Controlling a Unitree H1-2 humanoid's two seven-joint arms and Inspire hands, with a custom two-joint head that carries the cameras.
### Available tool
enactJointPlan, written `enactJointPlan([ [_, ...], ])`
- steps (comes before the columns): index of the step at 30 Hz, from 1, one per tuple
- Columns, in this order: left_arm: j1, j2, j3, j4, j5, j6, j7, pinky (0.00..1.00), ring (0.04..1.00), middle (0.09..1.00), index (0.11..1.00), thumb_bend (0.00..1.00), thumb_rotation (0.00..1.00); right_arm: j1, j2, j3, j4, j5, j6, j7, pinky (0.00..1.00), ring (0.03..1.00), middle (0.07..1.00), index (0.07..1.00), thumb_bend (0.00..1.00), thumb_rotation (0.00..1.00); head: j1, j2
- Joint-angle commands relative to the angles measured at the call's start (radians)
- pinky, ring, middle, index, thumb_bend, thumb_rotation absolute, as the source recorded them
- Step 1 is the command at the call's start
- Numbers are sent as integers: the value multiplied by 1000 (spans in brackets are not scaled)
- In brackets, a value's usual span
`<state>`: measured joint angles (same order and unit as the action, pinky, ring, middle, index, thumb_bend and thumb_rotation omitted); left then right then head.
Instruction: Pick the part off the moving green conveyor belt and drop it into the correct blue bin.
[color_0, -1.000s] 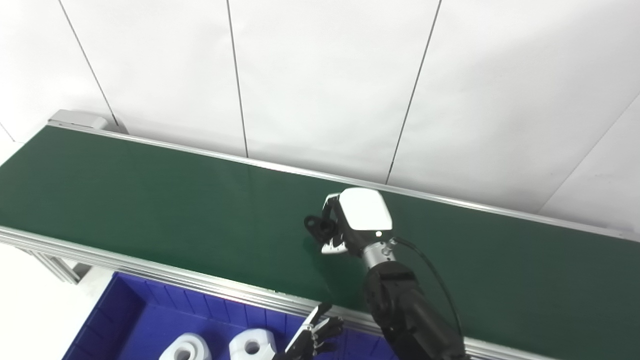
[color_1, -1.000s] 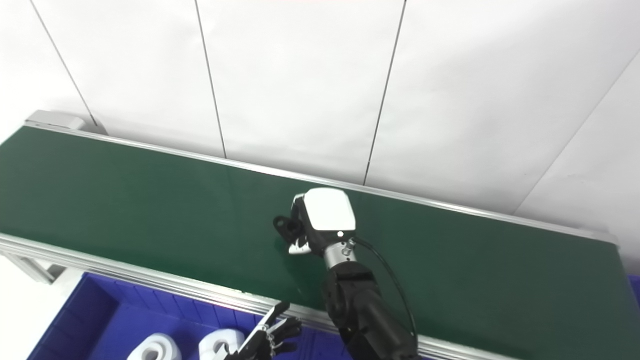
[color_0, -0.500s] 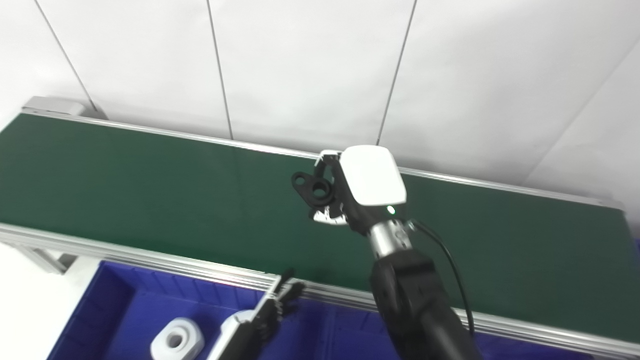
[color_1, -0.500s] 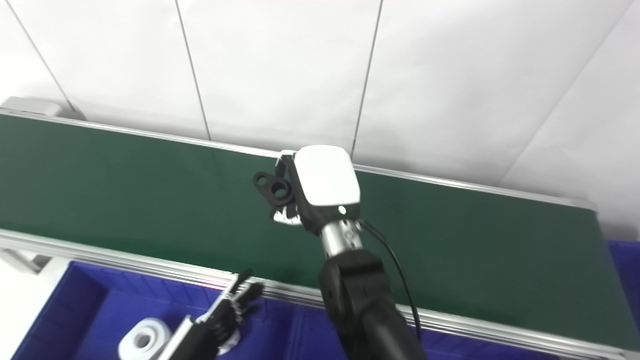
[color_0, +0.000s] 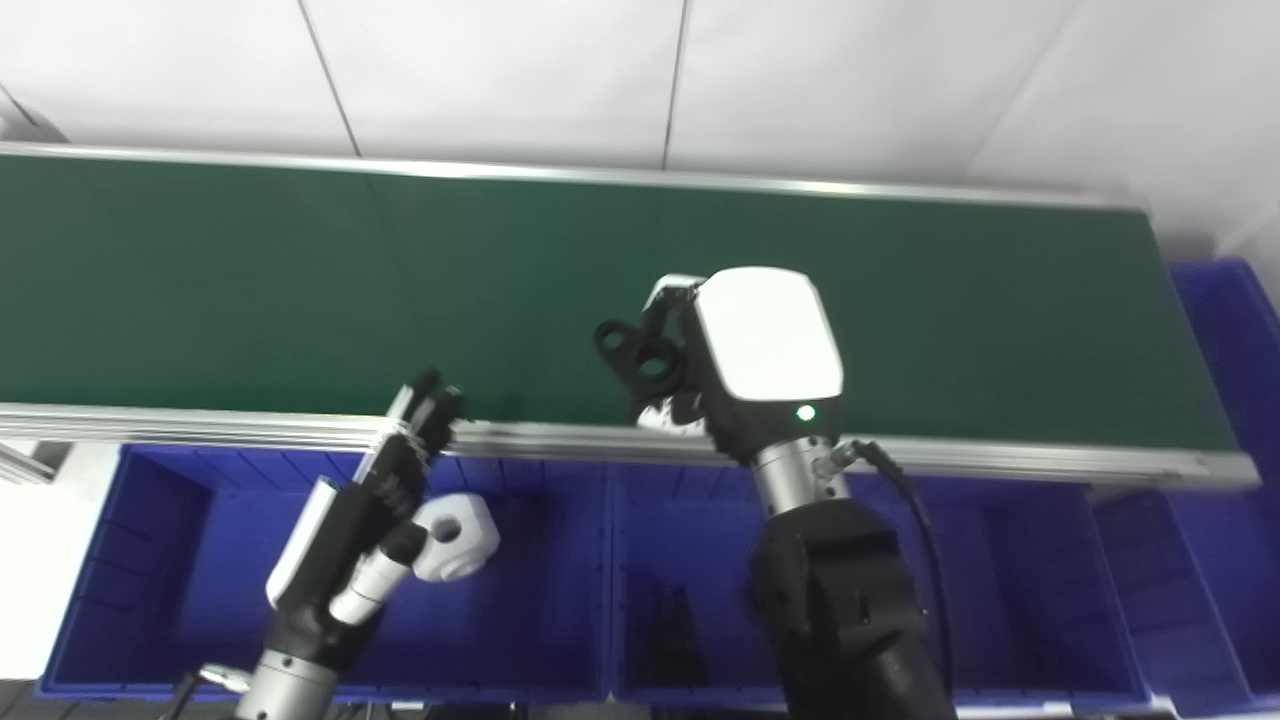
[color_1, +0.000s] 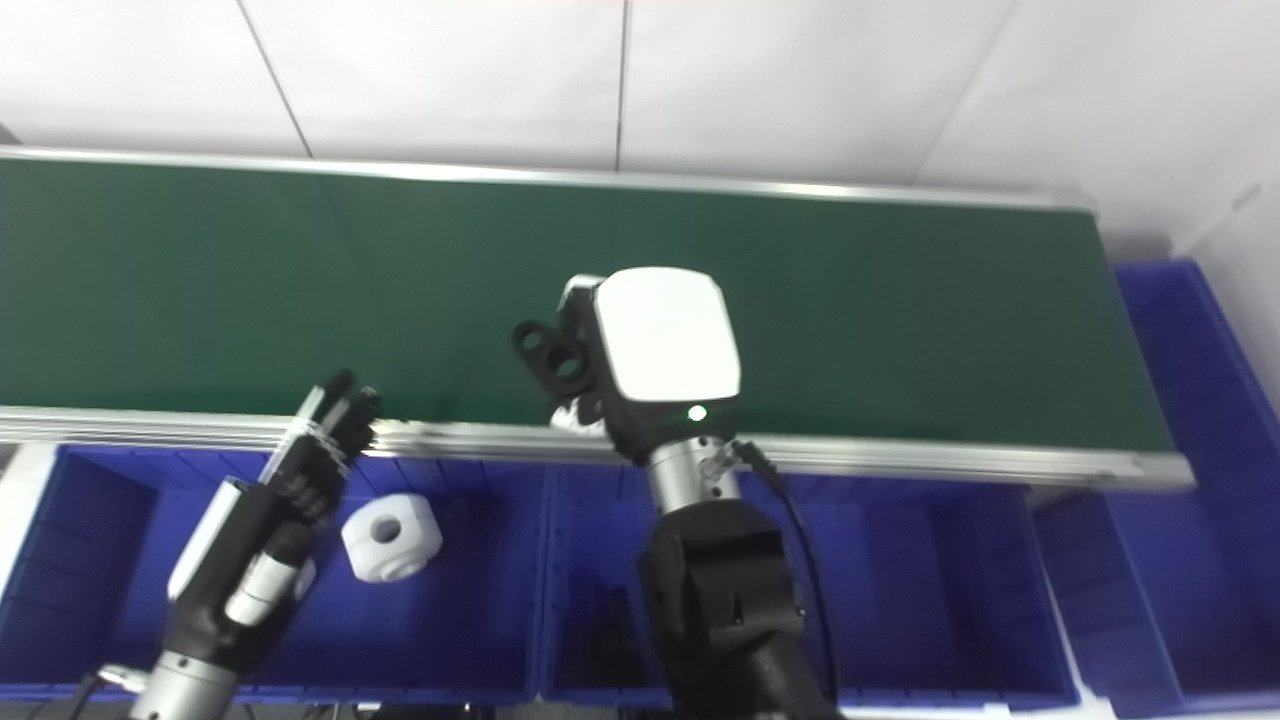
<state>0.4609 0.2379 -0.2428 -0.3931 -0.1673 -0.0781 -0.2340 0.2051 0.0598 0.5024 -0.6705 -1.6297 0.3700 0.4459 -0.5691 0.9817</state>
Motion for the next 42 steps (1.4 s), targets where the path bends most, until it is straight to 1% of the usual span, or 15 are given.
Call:
enactJointPlan([
  [1, -27, 28, 19, -41, -14, 11, -21, 1000, 984, 971, 1000, 683, 844, 85, 96, 47, -44, -7, -39, -12, 101, 169, 270, 488, 509, 130, -26, 10],
  [4, -52, 37, 39, -40, -16, 22, -26, 944, 951, 954, 1000, 679, 832, 187, 108, 51, -57, -14, -44, -35, 84, 146, 238, 487, 510, 125, -74, 13],
  [7, -66, 42, 52, -34, -33, 37, -39, 925, 939, 945, 1000, 712, 823, 246, 121, 39, -51, -27, -61, -47, 101, 171, 273, 487, 509, 124, -88, 10],
  [14, -75, 46, 85, -43, -70, 92, -53, 982, 965, 966, 1000, 741, 802, 325, 141, -21, -54, -70, -53, -15, 108, 181, 290, 489, 510, 128, -146, 2],
  [18, -81, 52, 98, -34, -81, 98, -73, 999, 978, 978, 1000, 741, 836, 340, 162, -90, -46, -94, -42, 26, 122, 199, 317, 489, 509, 128, -170, -9],
  [25, -81, 45, 118, 11, -112, 63, -101, 1000, 975, 971, 1000, 751, 791, 325, 183, -226, 5, -118, -18, 19, 103, 177, 280, 491, 512, 125, -186, -26],
  [30, -73, 43, 129, 36, -103, 29, -114, 994, 963, 964, 1000, 750, 809, 310, 202, -282, 30, -129, -20, 30, 110, 190, 303, 492, 515, 131, -169, -27],
  [32, -71, 42, 131, 37, -101, 25, -117, 983, 956, 961, 1000, 746, 799, 307, 211, -293, 39, -147, -22, 42, 139, 226, 350, 493, 519, 143, -169, -27],
  [33, -71, 41, 130, 41, -102, 18, -120, 980, 954, 960, 1000, 744, 798, 307, 211, -295, 42, -153, -26, 45, 185, 287, 419, 494, 520, 150, -162, -26],
  [34, -70, 41, 129, 40, -98, 17, -120, 983, 956, 961, 1000, 740, 800, 309, 209, -295, 44, -159, -31, 42, 285, 411, 523, 586, 697, 251, -162, -26],
  [35, -70, 40, 129, 40, -95, 16, -120, 973, 952, 958, 1000, 745, 803, 310, 208, -294, 46, -163, -34, 40, 396, 522, 615, 631, 800, 333, -162, -26],
  [37, -68, 36, 127, 28, -89, 23, -118, 963, 948, 957, 1000, 749, 801, 314, 201, -289, 49, -172, -41, 28, 495, 617, 711, 673, 908, 443, -157, -25],
  [38, -65, 33, 125, 15, -89, 38, -115, 963, 948, 957, 1000, 750, 801, 316, 195, -285, 51, -169, -43, 17, 500, 622, 716, 675, 914, 449, -154, -24],
  [39, -62, 31, 124, 6, -88, 49, -113, 971, 953, 958, 1000, 752, 800, 318, 192, -283, 52, -167, -44, 9, 509, 631, 724, 693, 966, 527, -154, -24],
  [42, -61, 34, 122, -14, -90, 73, -115, 982, 964, 965, 1000, 747, 816, 322, 189, -276, 49, -166, -51, 9, 550, 659, 742, 727, 997, 620, -147, -26],
])
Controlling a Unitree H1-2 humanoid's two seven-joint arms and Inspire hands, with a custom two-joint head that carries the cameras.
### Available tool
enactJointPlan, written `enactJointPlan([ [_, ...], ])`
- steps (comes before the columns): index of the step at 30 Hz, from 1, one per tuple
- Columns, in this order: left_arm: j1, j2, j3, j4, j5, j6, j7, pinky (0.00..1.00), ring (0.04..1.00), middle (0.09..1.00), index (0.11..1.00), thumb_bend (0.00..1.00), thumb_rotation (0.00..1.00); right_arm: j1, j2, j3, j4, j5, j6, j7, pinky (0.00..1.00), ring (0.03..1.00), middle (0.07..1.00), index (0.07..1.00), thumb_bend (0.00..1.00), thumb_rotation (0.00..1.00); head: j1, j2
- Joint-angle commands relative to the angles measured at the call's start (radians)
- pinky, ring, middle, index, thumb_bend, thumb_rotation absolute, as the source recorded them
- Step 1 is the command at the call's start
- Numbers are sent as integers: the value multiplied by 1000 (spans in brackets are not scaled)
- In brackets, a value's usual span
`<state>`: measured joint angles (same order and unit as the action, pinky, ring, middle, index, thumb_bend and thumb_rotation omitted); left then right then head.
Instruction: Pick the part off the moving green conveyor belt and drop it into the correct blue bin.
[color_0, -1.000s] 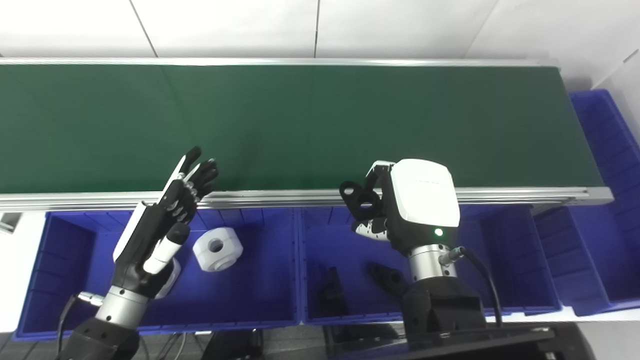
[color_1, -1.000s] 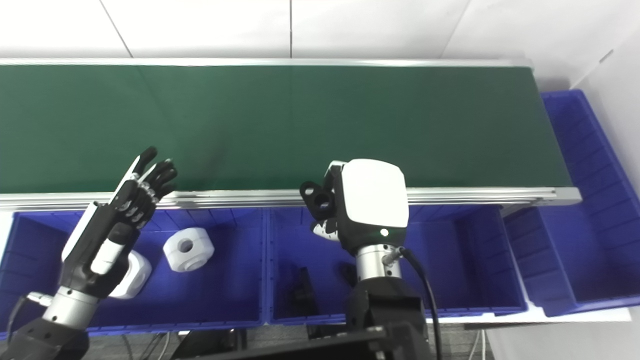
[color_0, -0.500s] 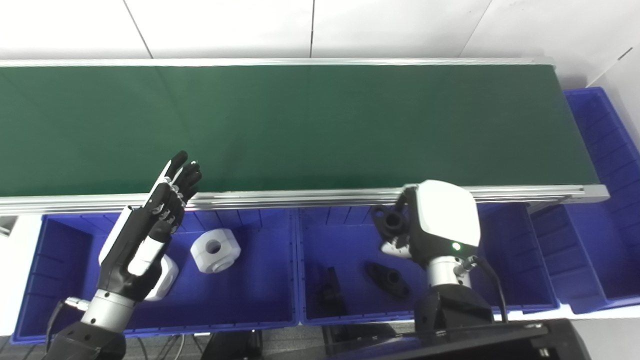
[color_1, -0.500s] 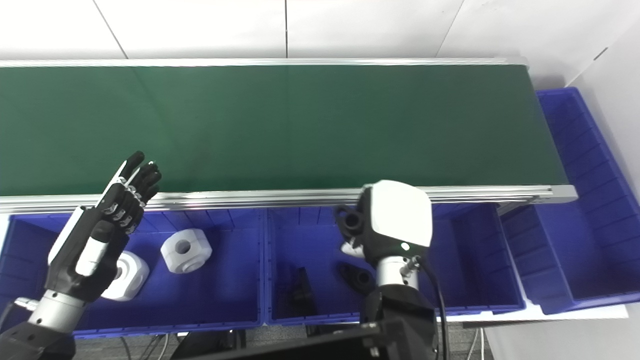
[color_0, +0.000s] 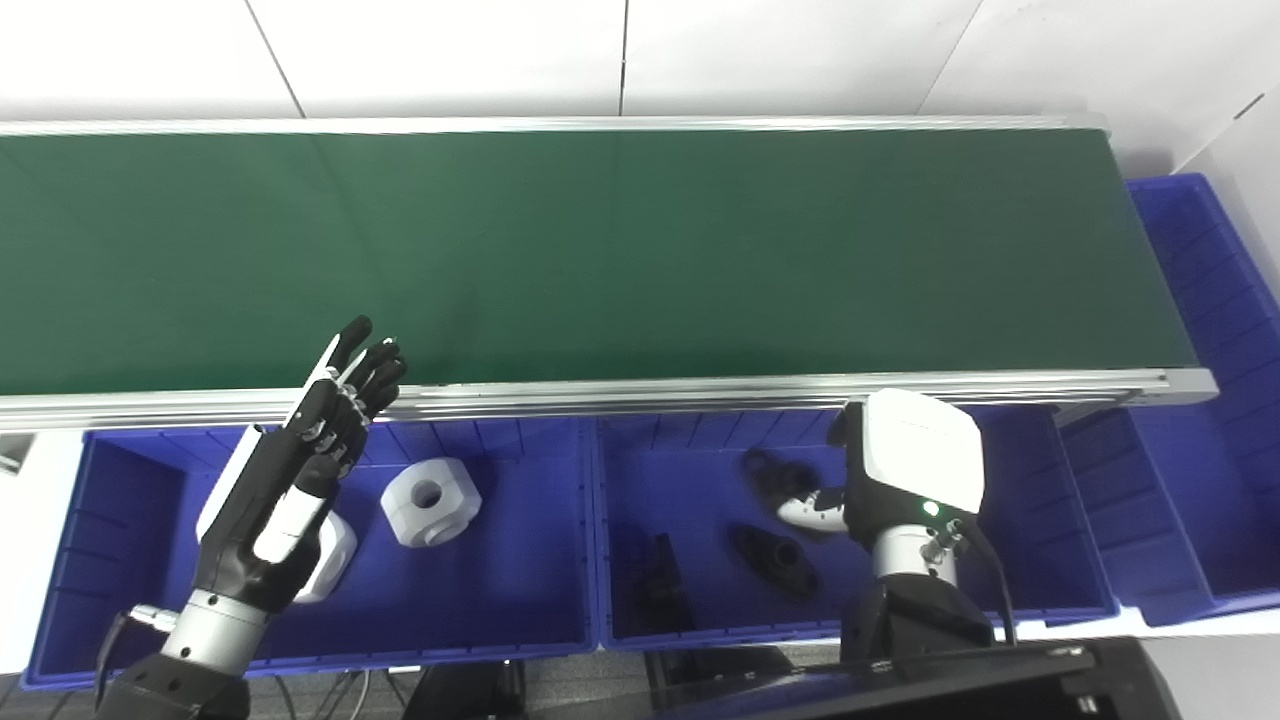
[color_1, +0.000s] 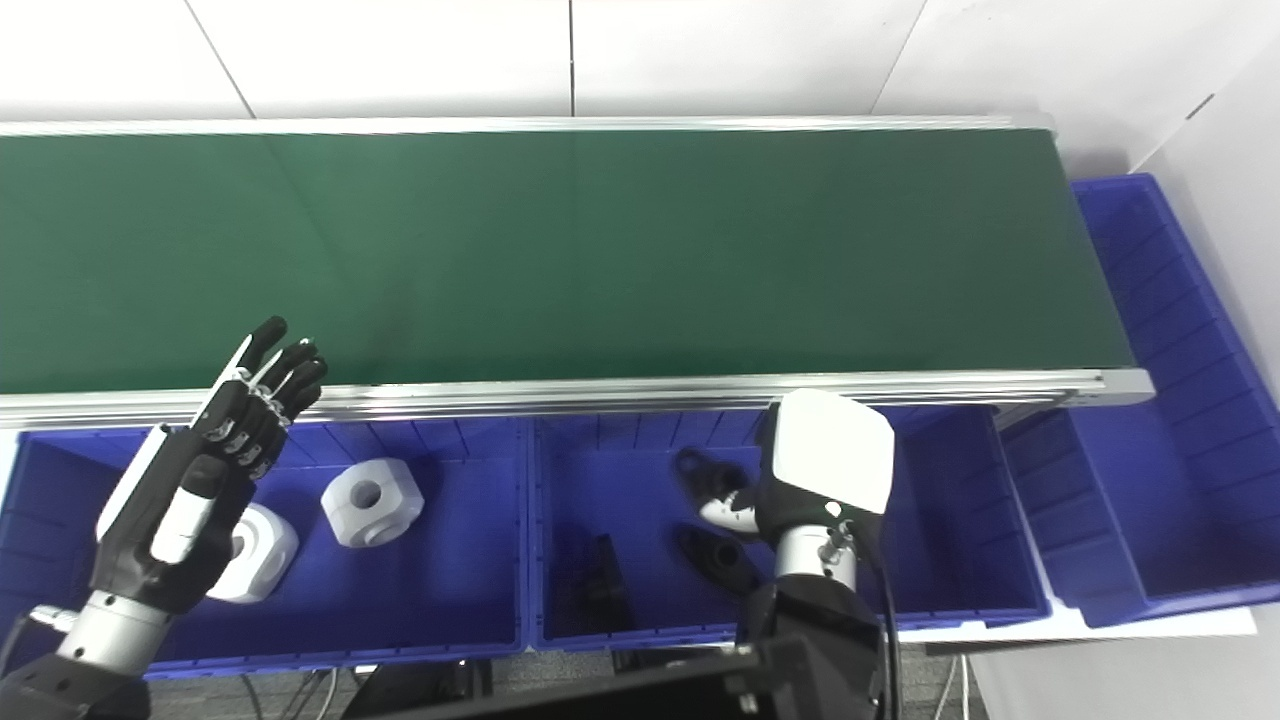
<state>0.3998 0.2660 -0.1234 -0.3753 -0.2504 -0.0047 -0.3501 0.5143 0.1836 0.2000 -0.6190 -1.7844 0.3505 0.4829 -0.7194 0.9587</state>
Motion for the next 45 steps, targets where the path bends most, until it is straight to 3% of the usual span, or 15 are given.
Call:
enactJointPlan([
  [1, 0, 5, 2, -33, -7, 1, 0, 985, 963, 964, 1000, 747, 816, 14, 64, 28, -4, -13, -33, -26, 606, 694, 767, 754, 1000, 678, 4, -3],
  [4, 2, -2, 1, -29, -3, -12, 1, 973, 955, 956, 1000, 740, 808, 17, 52, 35, -5, -8, -45, -32, 710, 748, 814, 797, 1000, 801, 18, -9],
  [7, 3, -2, 0, -25, 1, -19, -1, 961, 950, 952, 1000, 727, 801, 21, 45, 43, -6, 23, -49, -55, 720, 762, 821, 815, 1000, 969, 33, -15],
  [13, 8, -2, -4, -18, 13, -28, -5, 943, 945, 947, 1000, 716, 797, 33, 33, 56, -3, 71, -48, -97, 722, 754, 797, 812, 1000, 1000, 79, -25],
  [15, 12, -10, -8, 3, 17, -59, -10, 936, 940, 941, 1000, 718, 786, 50, 25, 63, -12, 138, -51, -125, 715, 748, 790, 808, 1000, 1000, 123, -39],
  [19, 20, -15, -22, 33, 44, -121, -18, 920, 934, 933, 1000, 688, 792, 96, 22, 82, -76, 501, -64, -167, 617, 715, 777, 810, 946, 1000, 178, -55],
  [23, 36, -19, -36, 23, 66, -105, -7, 918, 936, 946, 1000, 673, 786, 155, 46, 80, -129, 907, -100, -239, 578, 714, 782, 803, 887, 1000, 240, -81],
  [26, 47, -27, -43, 27, 62, -103, -7, 933, 941, 946, 1000, 664, 760, 203, 70, 82, -127, 1133, -153, -299, 664, 743, 794, 806, 869, 1000, 277, -96],
  [28, 55, -39, -45, 37, 77, -121, -2, 930, 935, 935, 1000, 654, 757, 261, 86, 115, -96, 1268, -216, -346, 716, 766, 808, 819, 869, 1000, 296, -108],
  [30, 64, -52, -46, 35, 96, -115, 9, 921, 929, 926, 1000, 655, 749, 308, 89, 147, -48, 1366, -296, -395, 740, 777, 811, 824, 891, 1000, 313, -118],
  [32, 72, -66, -49, 37, 115, -114, 20, 905, 916, 913, 1000, 663, 729, 311, 55, 138, 58, 1439, -440, -442, 753, 781, 808, 826, 944, 1000, 334, -137],
  [34, 77, -71, -56, 40, 129, -108, 20, 911, 920, 915, 1000, 676, 731, 290, 12, 101, 171, 1468, -569, -488, 760, 787, 816, 836, 927, 1000, 350, -156],
  [36, 81, -77, -60, 46, 139, -113, 18, 909, 920, 918, 1000, 674, 728, 276, -10, 77, 239, 1482, -633, -515, 763, 790, 821, 842, 903, 1000, 364, -172],
  [39, 85, -94, -61, 60, 155, -143, 22, 890, 909, 917, 1000, 650, 708, 264, -31, 76, 301, 1491, -673, -528, 762, 793, 826, 844, 887, 1000, 382, -183],
  [45, 90, -111, -61, 88, 180, -193, 35, 867, 904, 899, 1000, 699, 711, 241, -71, 113, 350, 1484, -696, -532, 755, 816, 853, 851, 881, 1000, 419, -199],
])
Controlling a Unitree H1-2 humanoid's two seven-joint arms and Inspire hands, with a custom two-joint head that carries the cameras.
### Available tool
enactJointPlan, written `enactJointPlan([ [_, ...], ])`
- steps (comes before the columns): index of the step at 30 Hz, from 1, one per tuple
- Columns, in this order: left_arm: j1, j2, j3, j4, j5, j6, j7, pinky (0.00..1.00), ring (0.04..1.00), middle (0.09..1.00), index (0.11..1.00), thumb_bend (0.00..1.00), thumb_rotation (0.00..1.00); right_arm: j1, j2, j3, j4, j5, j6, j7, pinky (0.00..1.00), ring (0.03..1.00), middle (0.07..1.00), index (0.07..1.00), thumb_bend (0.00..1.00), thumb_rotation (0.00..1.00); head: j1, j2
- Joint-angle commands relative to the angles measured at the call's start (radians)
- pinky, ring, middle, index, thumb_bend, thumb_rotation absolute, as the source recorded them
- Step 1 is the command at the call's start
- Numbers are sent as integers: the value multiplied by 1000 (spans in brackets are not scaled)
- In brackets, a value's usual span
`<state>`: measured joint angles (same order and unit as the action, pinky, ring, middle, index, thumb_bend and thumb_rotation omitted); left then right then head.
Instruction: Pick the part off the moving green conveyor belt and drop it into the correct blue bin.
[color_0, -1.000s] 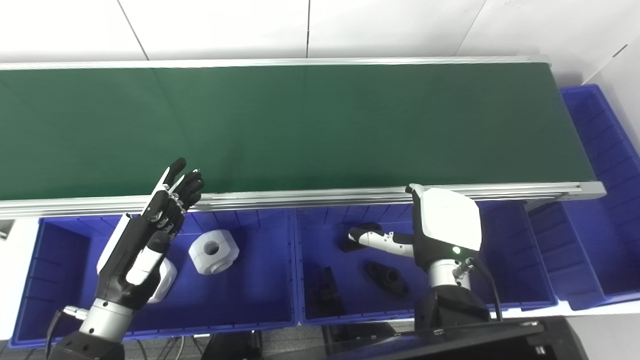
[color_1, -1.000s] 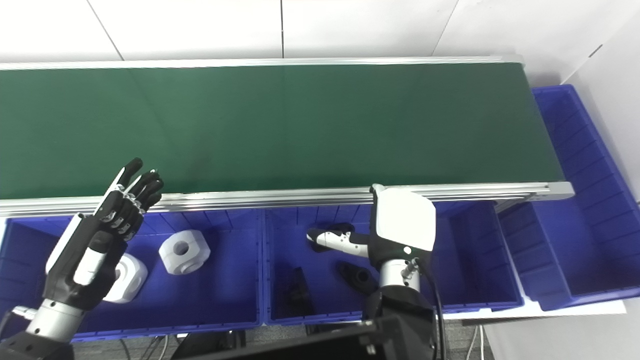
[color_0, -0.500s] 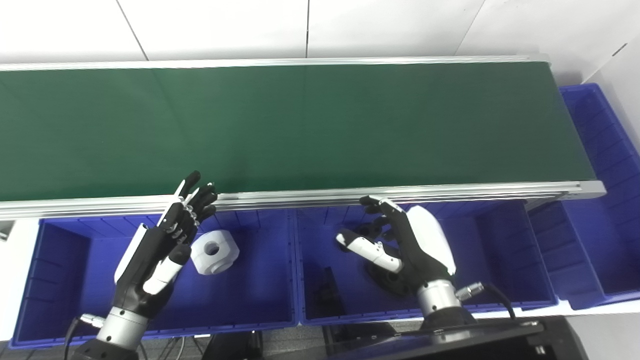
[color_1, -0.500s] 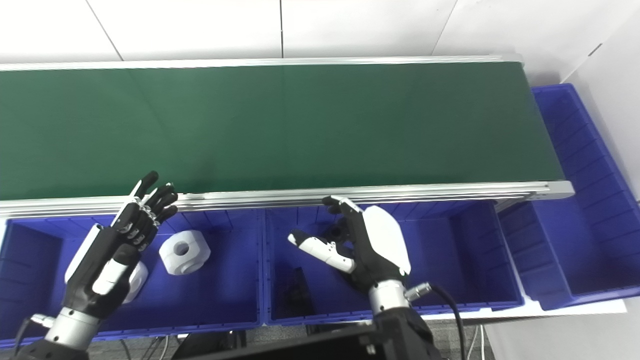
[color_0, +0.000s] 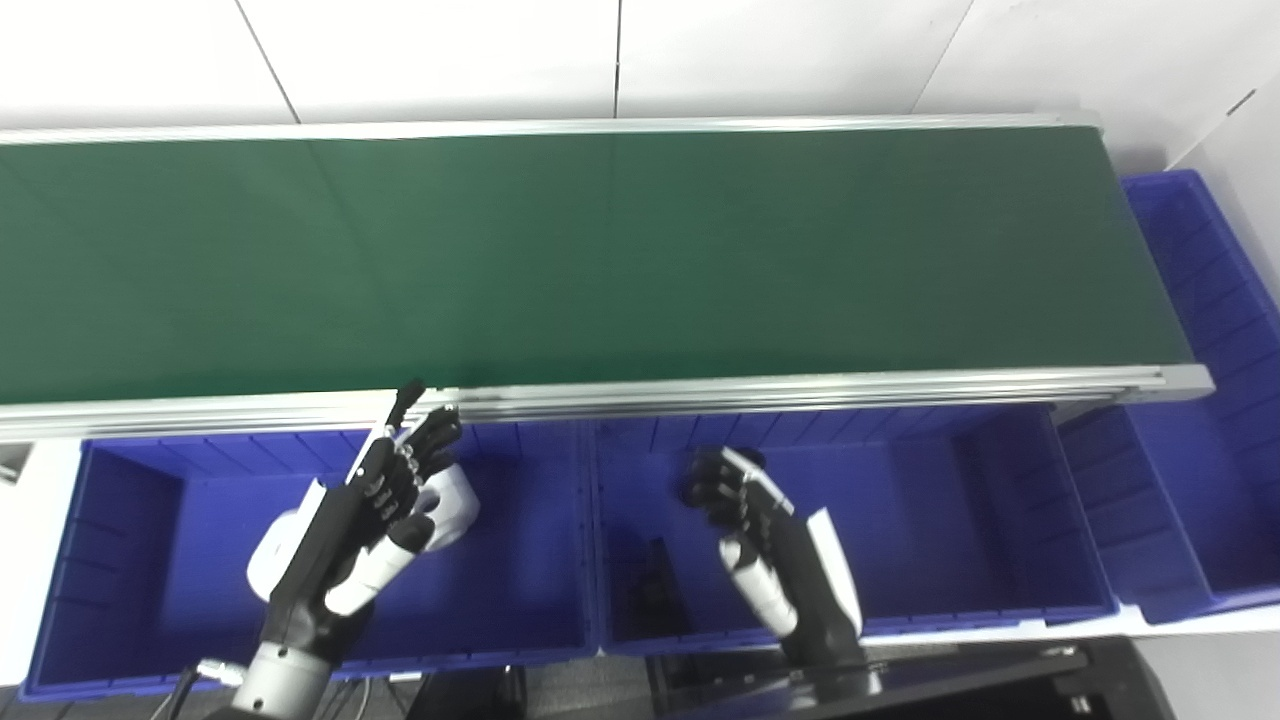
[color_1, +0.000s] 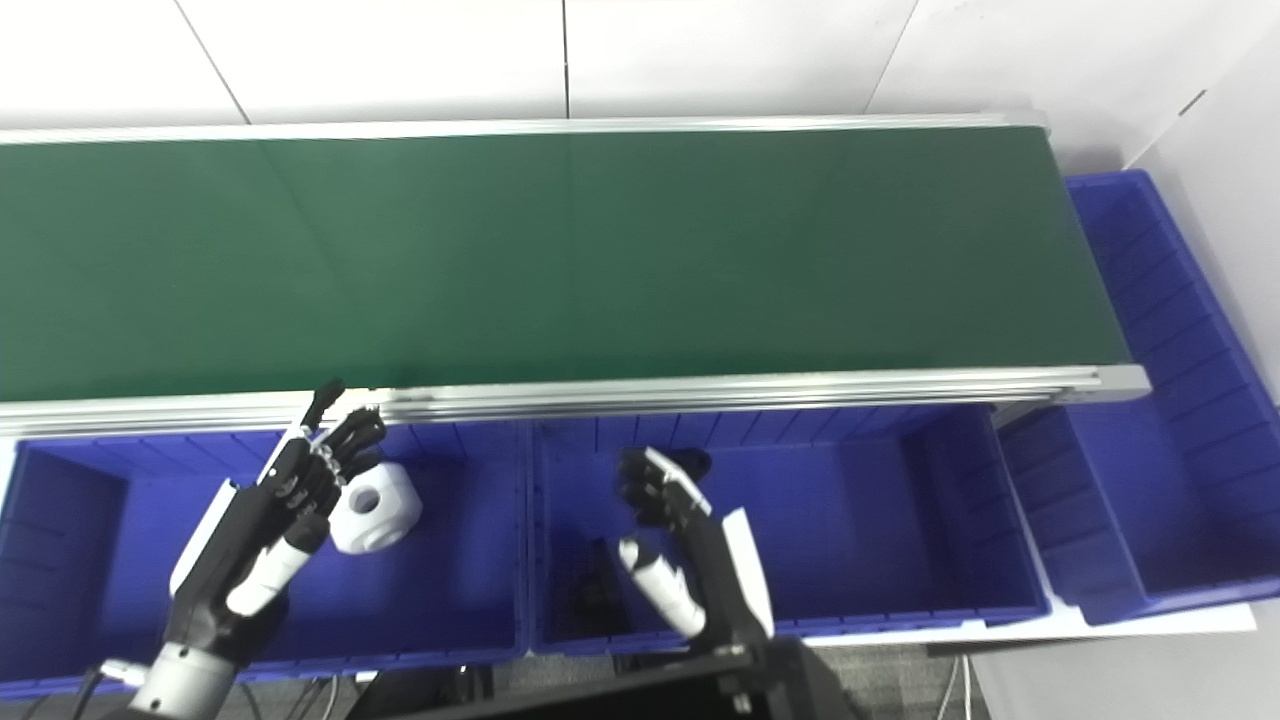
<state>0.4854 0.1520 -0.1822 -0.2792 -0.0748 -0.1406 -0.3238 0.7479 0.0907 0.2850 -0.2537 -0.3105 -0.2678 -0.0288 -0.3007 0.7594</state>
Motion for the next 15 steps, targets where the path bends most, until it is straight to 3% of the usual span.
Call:
enactJointPlan([
  [1, 4, 4, -4, -5, 4, -58, 8, 864, 904, 896, 1000, 715, 709, 4, 21, 31, -10, 12, -79, -23, 760, 819, 855, 855, 884, 1000, 1, -3],
  [8, 8, 2, -21, 12, -4, -66, 8, 867, 901, 889, 1000, 729, 692, -11, 13, 43, 26, 25, -89, -42, 754, 806, 838, 847, 897, 1000, 15, -32],
  [15, 14, 7, -28, -4, 9, -51, 18, 834, 895, 885, 1000, 737, 681, -15, -8, 57, 17, 36, -65, -27, 780, 828, 852, 862, 888, 1000, 31, -15],
])
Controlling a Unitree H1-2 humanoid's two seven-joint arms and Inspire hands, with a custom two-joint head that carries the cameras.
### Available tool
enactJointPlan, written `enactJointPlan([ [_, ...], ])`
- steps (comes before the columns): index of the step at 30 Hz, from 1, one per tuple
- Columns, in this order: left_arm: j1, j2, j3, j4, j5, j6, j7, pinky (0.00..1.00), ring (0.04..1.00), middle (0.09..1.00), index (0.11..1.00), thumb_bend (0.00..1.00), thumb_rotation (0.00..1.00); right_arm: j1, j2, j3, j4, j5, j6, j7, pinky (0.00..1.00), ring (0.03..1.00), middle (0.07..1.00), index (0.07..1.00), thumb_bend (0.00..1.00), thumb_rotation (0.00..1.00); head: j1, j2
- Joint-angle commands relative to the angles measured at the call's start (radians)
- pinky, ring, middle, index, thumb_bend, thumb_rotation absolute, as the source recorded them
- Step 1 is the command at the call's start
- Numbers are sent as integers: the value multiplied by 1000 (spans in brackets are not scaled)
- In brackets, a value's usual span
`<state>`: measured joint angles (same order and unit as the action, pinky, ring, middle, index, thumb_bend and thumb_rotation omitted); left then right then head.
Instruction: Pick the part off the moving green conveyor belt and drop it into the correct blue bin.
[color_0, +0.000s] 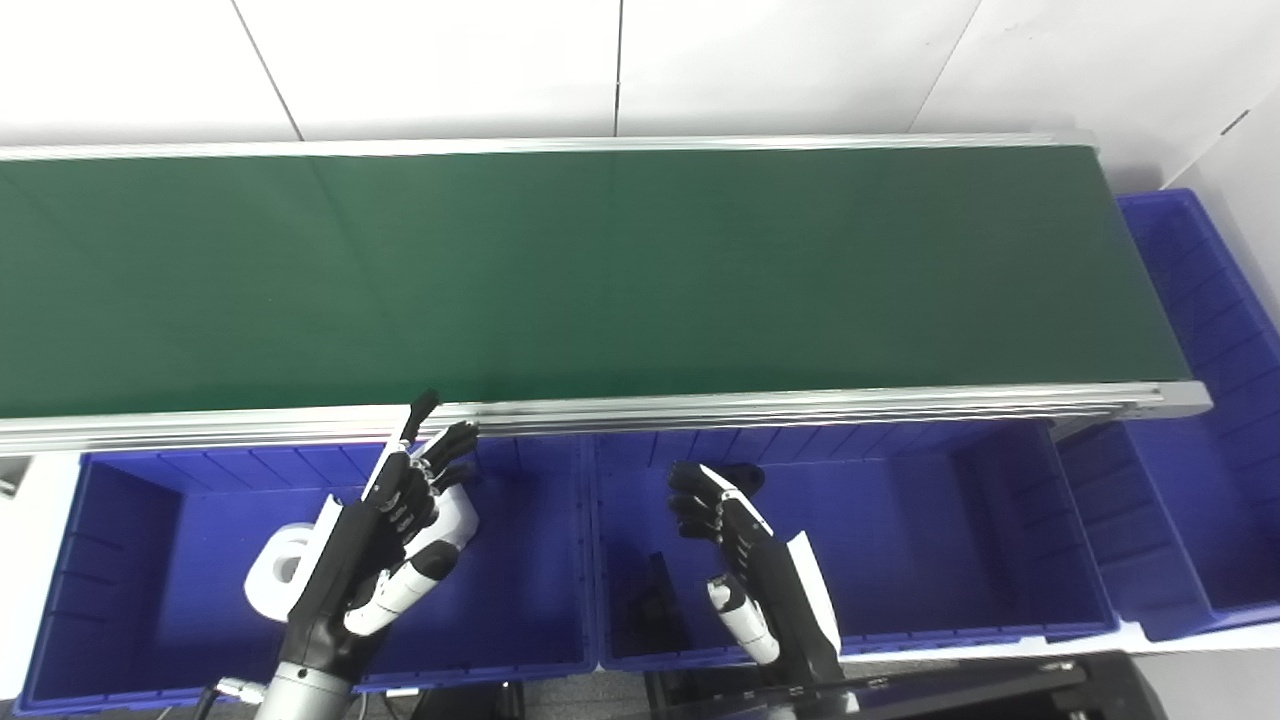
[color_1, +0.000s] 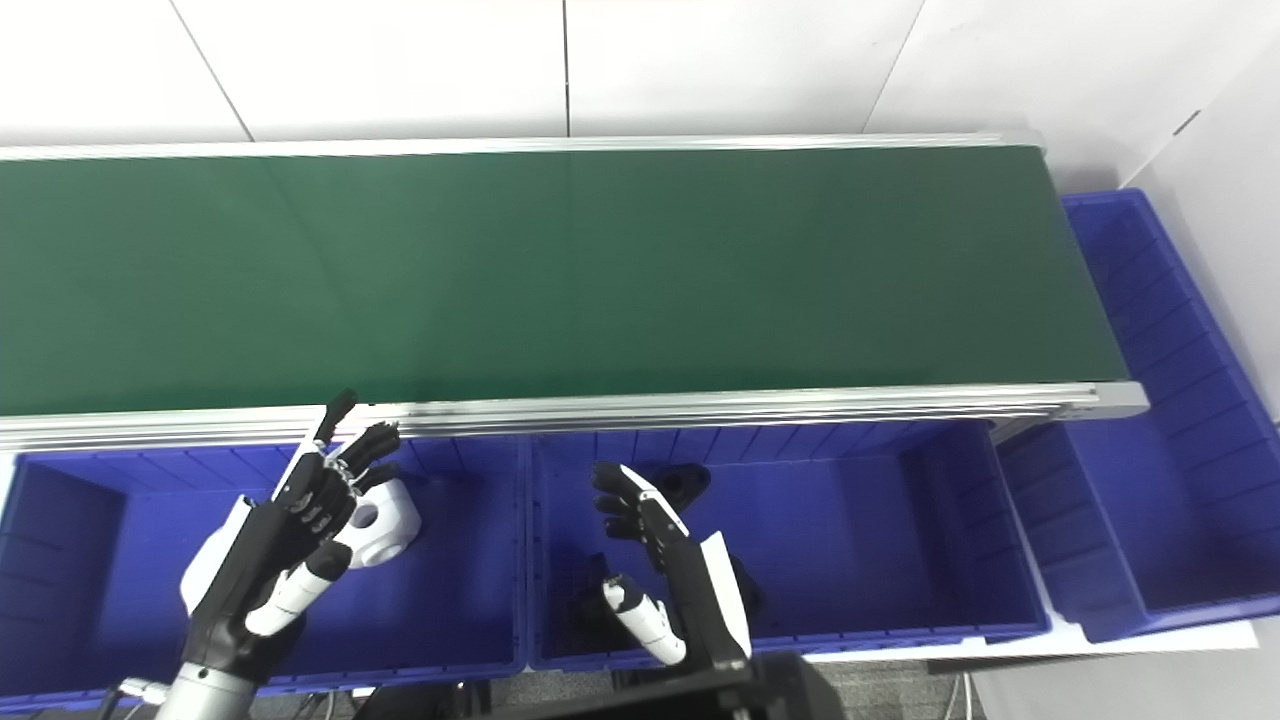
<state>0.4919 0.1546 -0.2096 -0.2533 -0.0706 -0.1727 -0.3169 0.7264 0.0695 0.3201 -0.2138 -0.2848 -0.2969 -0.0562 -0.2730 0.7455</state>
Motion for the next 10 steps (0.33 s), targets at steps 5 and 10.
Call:
enactJointPlan([
  [5, 9, 7, -7, -36, -5, -11, 5, 851, 900, 893, 1000, 732, 669, 1, 8, 31, -19, 27, -28, 1, 800, 839, 862, 873, 882, 1000, 4, -1],
  [10, 6, 9, -10, -31, -5, -16, 5, 855, 910, 895, 1000, 748, 674, -4, 2, 38, -19, 43, -14, 9, 813, 845, 868, 889, 872, 1000, 5, 1],
])
